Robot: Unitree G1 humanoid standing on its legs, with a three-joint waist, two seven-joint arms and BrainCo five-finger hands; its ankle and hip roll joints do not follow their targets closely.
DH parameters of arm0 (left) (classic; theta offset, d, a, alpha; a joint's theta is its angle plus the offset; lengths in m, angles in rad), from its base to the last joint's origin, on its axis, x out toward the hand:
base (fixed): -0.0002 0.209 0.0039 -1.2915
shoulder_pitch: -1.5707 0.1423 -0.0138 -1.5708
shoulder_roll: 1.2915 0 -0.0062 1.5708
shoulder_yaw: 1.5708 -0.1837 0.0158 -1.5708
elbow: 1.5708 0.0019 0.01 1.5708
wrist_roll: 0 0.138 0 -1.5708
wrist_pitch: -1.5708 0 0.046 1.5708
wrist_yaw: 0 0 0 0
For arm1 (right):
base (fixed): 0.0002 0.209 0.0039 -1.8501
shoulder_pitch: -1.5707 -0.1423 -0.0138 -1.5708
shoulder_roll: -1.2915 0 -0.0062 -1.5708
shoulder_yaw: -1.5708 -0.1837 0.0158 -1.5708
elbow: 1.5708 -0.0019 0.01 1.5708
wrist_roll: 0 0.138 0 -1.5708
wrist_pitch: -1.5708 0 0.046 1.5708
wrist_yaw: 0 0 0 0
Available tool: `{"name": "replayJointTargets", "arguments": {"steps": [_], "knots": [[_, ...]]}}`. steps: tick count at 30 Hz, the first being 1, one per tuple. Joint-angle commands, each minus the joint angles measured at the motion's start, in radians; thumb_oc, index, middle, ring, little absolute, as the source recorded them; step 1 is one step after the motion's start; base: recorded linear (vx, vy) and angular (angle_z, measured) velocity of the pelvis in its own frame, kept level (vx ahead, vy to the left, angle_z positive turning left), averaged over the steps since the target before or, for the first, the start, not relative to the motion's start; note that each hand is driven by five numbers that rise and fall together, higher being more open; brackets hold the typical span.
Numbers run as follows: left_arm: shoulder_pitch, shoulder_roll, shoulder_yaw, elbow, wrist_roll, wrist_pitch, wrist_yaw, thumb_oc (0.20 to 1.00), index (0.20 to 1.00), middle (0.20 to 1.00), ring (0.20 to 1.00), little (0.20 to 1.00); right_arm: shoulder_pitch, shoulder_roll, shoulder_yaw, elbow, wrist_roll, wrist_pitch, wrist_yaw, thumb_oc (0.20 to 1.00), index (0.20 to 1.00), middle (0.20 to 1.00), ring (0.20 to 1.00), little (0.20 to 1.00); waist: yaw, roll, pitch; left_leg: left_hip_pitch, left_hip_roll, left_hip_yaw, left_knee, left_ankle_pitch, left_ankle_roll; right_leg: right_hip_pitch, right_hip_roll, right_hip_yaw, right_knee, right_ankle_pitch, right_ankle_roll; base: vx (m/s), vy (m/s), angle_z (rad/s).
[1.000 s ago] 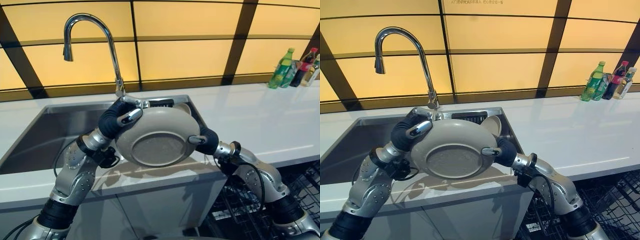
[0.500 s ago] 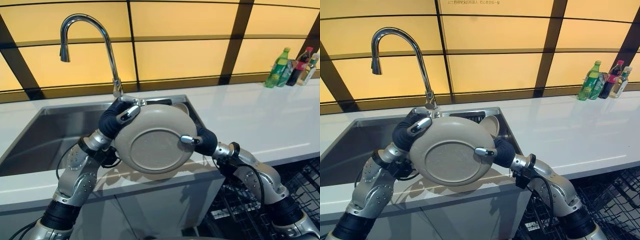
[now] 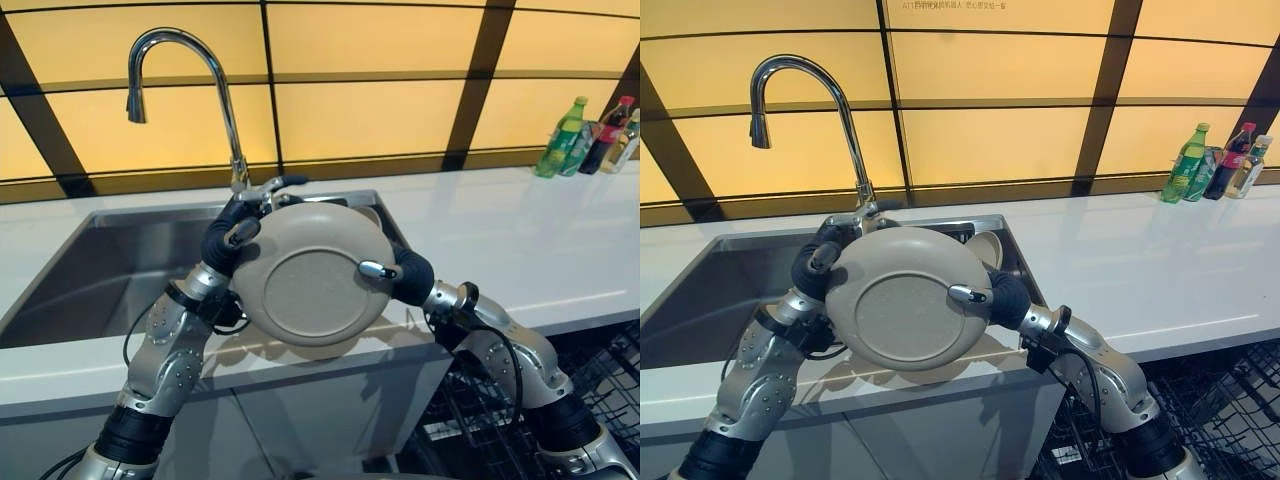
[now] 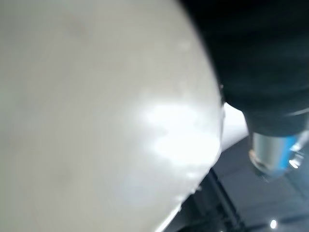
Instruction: Pick up plates and place into dishwasher.
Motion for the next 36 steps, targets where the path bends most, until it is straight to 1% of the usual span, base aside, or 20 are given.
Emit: {"name": "replayJointTargets", "arguments": {"steps": [1, 3, 6, 10, 18, 23, 25, 28, 30, 32, 34, 36], "knots": [[-0.083, -0.04, 0.039, 0.006, -0.047, -0.119, 0.116, 1.0, 1.0, 1.0, 1.0, 1.0, -0.022, 0.023, -0.001, -0.034, -0.079, -0.026, -0.07, 0.2, 0.2, 0.2, 0.2, 0.2, 0.012, -0.016, -0.029, -0.009, 0.019, 0.011, 0.001, -0.051, 0.001, 0.002, -0.018, -0.05, 0.009, -0.033, 0.029, -0.04, -0.021, 0.01], [-0.085, -0.039, 0.063, 0.011, -0.056, -0.135, 0.15, 1.0, 1.0, 1.0, 1.0, 1.0, -0.026, 0.018, -0.023, -0.029, -0.097, -0.034, -0.092, 0.2, 0.2, 0.2, 0.2, 0.2, 0.01, -0.018, -0.031, -0.015, 0.018, 0.012, 0.001, -0.042, 0.001, -0.005, -0.016, -0.047, 0.009, -0.026, 0.027, -0.06, -0.025, 0.0], [-0.08, -0.046, 0.118, 0.014, -0.057, -0.171, 0.228, 1.0, 1.0, 1.0, 1.0, 1.0, -0.032, 0.013, -0.068, -0.019, -0.115, -0.045, -0.143, 0.2, 0.2, 0.2, 0.2, 0.2, 0.005, -0.021, -0.035, -0.015, 0.02, 0.014, 0.001, -0.045, 0.001, -0.006, -0.012, -0.042, 0.009, -0.029, 0.023, -0.05, -0.044, -0.01], [-0.08, -0.049, 0.168, 0.016, -0.051, -0.2, 0.267, 1.0, 1.0, 1.0, 1.0, 1.0, -0.04, 0.001, -0.122, -0.01, -0.127, -0.041, -0.179, 0.2, 0.2, 0.2, 0.2, 0.2, -0.008, -0.022, -0.037, -0.01, 0.023, 0.021, 0.001, -0.047, 0.0, -0.007, -0.002, -0.029, 0.009, -0.033, 0.019, -0.03, -0.046, -0.04], [-0.109, -0.048, 0.19, 0.024, -0.034, -0.229, 0.283, 1.0, 1.0, 1.0, 1.0, 1.0, -0.023, -0.032, -0.19, 0.026, -0.174, -0.053, -0.211, 0.2, 0.2, 0.2, 0.2, 0.2, -0.049, -0.027, -0.029, 0.017, 0.037, 0.048, 0.002, -0.051, -0.006, 0.008, 0.024, 0.011, 0.011, -0.043, 0.001, -0.03, -0.071, -0.13], [-0.124, -0.054, 0.179, 0.036, -0.033, -0.231, 0.262, 1.0, 1.0, 1.0, 1.0, 1.0, -0.02, -0.052, -0.211, 0.038, -0.191, -0.068, -0.217, 0.2, 0.2, 0.2, 0.2, 0.2, -0.066, -0.031, -0.024, 0.028, 0.046, 0.057, 0.015, -0.054, -0.014, 0.014, 0.039, 0.034, 0.013, -0.046, -0.009, -0.03, -0.086, -0.19], [-0.126, -0.057, 0.176, 0.043, -0.028, -0.231, 0.256, 1.0, 1.0, 1.0, 1.0, 1.0, -0.021, -0.065, -0.22, 0.047, -0.204, -0.074, -0.228, 0.2, 0.2, 0.2, 0.2, 0.2, -0.072, -0.034, -0.023, 0.029, 0.05, 0.064, 0.033, -0.06, -0.02, 0.017, 0.042, 0.042, 0.013, -0.047, -0.013, -0.01, -0.085, -0.17], [-0.126, -0.055, 0.178, 0.049, -0.027, -0.221, 0.254, 1.0, 1.0, 1.0, 1.0, 1.0, -0.026, -0.081, -0.238, 0.057, -0.243, -0.094, -0.263, 0.2, 0.2, 0.2, 0.2, 0.2, -0.077, -0.045, -0.015, 0.011, 0.046, 0.072, 0.108, -0.082, -0.031, 0.015, 0.042, 0.051, 0.016, -0.042, -0.021, -0.01, -0.074, -0.15], [-0.127, -0.048, 0.188, 0.054, -0.032, -0.218, 0.257, 1.0, 1.0, 1.0, 1.0, 1.0, -0.027, -0.103, -0.257, 0.061, -0.26, -0.112, -0.285, 0.2, 0.2, 0.2, 0.2, 0.2, -0.077, -0.056, -0.001, -0.021, 0.033, 0.059, 0.18, -0.1, -0.035, 0.013, 0.038, 0.064, 0.021, -0.031, -0.027, -0.03, -0.04, -0.17], [-0.127, -0.043, 0.201, 0.061, -0.029, -0.222, 0.267, 1.0, 1.0, 1.0, 1.0, 1.0, -0.043, -0.12, -0.267, 0.065, -0.273, -0.113, -0.302, 0.2, 0.2, 0.2, 0.2, 0.2, -0.077, -0.064, 0.009, -0.039, 0.017, 0.016, 0.221, -0.113, -0.028, 0.007, 0.036, 0.094, 0.025, -0.021, -0.028, -0.02, 0.021, -0.21], [-0.111, -0.031, 0.227, 0.067, -0.025, -0.236, 0.268, 1.0, 1.0, 1.0, 1.0, 1.0, -0.065, -0.127, -0.269, 0.075, -0.294, -0.108, -0.322, 0.2, 0.2, 0.2, 0.2, 0.2, -0.076, -0.065, 0.02, -0.036, -0.008, -0.035, 0.224, -0.135, -0.01, -0.003, 0.037, 0.143, 0.039, -0.019, -0.027, -0.04, 0.098, -0.44], [-0.096, -0.024, 0.245, 0.064, -0.024, -0.24, 0.262, 1.0, 1.0, 1.0, 1.0, 1.0, -0.062, -0.13, -0.287, 0.081, -0.311, -0.104, -0.342, 0.2, 0.2, 0.2, 0.2, 0.2, -0.084, -0.057, 0.025, -0.02, -0.014, -0.031, 0.194, -0.134, 0.003, -0.003, 0.037, 0.169, 0.039, -0.017, -0.024, -0.04, 0.177, -0.65]]}}
